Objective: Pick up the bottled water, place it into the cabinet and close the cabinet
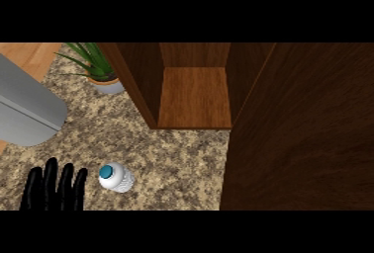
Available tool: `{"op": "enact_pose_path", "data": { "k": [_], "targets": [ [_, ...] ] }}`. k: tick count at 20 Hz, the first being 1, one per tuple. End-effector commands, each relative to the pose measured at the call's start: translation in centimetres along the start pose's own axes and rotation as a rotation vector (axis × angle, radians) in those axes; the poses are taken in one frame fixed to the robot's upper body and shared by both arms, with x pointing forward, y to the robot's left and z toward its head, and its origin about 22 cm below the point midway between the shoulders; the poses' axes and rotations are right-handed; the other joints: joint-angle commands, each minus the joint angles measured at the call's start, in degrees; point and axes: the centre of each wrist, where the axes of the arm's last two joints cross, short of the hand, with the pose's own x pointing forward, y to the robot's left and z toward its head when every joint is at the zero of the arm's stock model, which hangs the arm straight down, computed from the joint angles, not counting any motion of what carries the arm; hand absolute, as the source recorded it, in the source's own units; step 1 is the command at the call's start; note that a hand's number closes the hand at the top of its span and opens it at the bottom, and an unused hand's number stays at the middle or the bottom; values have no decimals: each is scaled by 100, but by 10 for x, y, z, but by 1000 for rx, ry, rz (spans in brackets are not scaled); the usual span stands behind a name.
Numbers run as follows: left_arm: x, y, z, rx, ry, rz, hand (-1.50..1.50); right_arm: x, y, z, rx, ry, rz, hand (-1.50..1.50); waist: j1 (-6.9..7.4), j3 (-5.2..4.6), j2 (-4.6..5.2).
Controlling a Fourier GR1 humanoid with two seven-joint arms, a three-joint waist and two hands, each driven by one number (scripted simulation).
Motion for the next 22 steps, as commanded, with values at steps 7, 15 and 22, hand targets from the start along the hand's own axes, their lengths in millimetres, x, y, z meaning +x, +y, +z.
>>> {"op": "enact_pose_path", "data": {
  "k": [7, 15, 22],
  "targets": [
    [24, 4, 10, 77, -129, -76, -150, 32, 5, 19, -23, -51, 0, -150, -40, 3, 4],
    [-3, -8, 0, 85, -131, -132, -150, 38, 15, 18, -5, -31, -6, -150, -57, -7, 14],
    [4, 19, -17, 126, -130, -140, -150, 42, 12, 14, -4, -14, 1, -150, -23, -18, 25]
  ]
}}
